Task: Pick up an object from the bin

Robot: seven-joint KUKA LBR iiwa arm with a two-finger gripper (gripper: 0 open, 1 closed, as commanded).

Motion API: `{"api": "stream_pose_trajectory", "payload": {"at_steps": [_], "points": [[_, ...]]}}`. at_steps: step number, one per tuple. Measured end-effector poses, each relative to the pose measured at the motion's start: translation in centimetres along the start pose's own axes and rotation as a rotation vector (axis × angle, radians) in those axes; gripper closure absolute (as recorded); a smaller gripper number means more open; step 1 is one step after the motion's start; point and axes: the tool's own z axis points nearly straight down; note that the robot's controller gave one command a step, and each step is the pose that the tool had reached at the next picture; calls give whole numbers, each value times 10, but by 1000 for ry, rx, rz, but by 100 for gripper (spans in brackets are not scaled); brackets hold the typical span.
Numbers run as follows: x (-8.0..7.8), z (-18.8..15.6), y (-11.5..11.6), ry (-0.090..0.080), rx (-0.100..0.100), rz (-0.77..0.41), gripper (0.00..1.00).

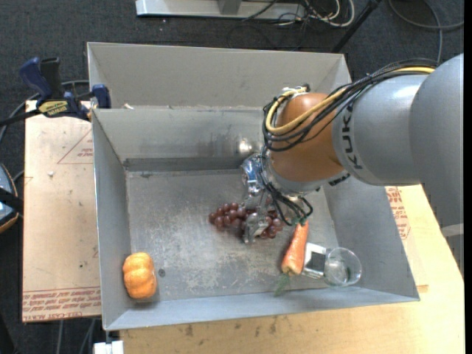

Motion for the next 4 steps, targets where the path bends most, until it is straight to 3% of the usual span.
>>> {"api": "stream_pose_trajectory", "payload": {"at_steps": [1,4], "points": [[4,-15,0,21,1,0,100],[1,-62,0,17,2,1,100]]}}
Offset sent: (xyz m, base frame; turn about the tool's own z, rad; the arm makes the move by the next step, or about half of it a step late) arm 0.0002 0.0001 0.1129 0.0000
